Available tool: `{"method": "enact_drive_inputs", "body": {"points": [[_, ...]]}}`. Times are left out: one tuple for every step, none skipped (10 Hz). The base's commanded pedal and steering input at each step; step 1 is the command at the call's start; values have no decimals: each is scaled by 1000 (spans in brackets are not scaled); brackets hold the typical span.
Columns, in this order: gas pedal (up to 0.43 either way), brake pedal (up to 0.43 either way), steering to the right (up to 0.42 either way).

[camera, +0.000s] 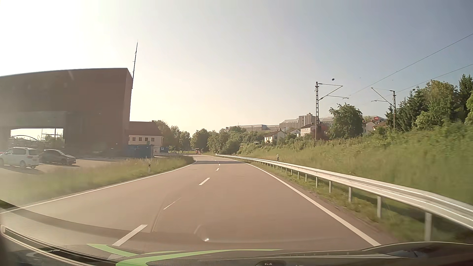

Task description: Follow the waypoints while adhering to traffic rules and regulations

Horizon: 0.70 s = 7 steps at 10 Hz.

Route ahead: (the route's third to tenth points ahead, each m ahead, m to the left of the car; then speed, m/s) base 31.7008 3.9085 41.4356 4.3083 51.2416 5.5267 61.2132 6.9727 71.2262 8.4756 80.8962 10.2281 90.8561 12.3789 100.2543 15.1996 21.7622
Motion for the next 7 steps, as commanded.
{"method": "enact_drive_inputs", "body": {"points": [[0, 0, -11], [0, 0, -12], [0, 0, -12], [0, 0, -13], [0, 0, -13], [0, 0, -13], [0, 0, -13]]}}
